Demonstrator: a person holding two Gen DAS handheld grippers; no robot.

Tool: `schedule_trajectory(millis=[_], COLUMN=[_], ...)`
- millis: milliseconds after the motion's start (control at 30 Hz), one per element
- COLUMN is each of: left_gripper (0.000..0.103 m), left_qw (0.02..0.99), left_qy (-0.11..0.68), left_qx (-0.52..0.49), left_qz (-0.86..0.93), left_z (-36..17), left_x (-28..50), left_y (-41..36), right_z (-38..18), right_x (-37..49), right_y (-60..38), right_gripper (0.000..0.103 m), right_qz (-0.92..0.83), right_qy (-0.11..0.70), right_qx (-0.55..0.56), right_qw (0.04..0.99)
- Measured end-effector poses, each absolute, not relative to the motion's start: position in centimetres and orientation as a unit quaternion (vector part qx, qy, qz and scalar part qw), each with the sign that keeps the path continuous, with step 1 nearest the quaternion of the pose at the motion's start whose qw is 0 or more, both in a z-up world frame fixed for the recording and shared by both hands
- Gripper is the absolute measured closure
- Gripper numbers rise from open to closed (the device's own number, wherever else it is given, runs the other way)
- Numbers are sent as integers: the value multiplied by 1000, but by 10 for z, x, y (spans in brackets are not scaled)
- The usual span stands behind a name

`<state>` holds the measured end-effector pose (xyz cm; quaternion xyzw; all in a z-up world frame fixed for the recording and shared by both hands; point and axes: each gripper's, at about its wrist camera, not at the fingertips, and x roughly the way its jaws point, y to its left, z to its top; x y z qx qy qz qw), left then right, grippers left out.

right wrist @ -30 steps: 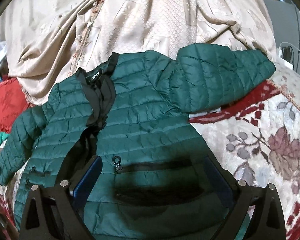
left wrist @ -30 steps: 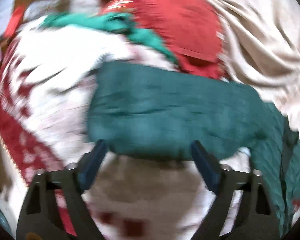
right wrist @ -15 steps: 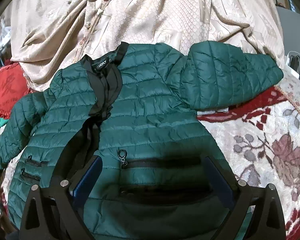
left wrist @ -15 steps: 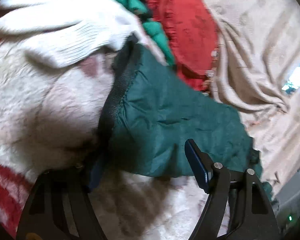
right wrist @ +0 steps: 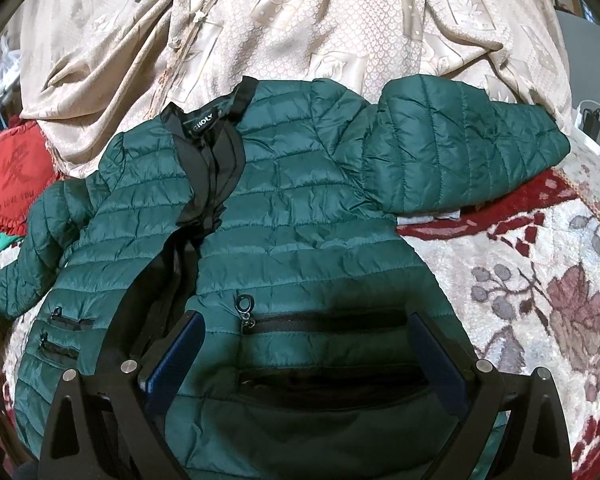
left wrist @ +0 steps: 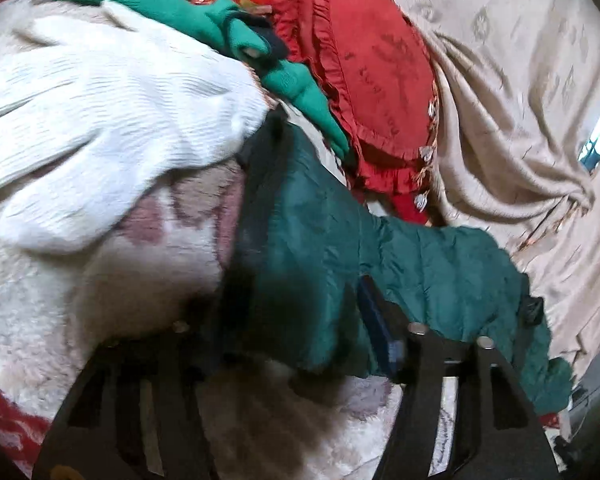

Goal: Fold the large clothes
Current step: 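Lift the sleeve and fold it across the jacket body, open left tool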

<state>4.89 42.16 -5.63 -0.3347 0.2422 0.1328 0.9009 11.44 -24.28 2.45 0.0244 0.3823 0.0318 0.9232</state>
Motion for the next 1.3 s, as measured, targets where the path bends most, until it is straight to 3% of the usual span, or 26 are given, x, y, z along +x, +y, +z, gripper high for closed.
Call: schedule_trajectory(millis=[67, 100, 167, 500, 933, 1300], left_gripper=[32, 54, 81, 83, 83, 83], left_qw=[902, 904, 908, 936, 940, 901], left_qy=[261, 266, 260, 221, 180, 236], left_qx=[-316, -310, -304, -264, -242, -250], left_qz=[132, 129, 124, 75, -160, -267], left_z=[-54, -53, -45, 14, 103, 80], left_x=[56, 59, 58, 74, 147, 233], left_y=[413, 410, 405, 343, 155, 12], right_z=[24, 25, 26, 35, 37, 20], right_x=[115, 115, 114, 107, 105, 115], right_y=[-244, -244, -245, -256, -292, -321], right_gripper=[3, 3, 3, 3, 3, 3], right_qz=[32, 32, 31, -12, -46, -122], right_qy=[383, 383, 380, 377, 401, 430], right_qx=[26, 26, 29, 27, 45, 48], right_qw=[923, 923, 924, 926, 914, 893])
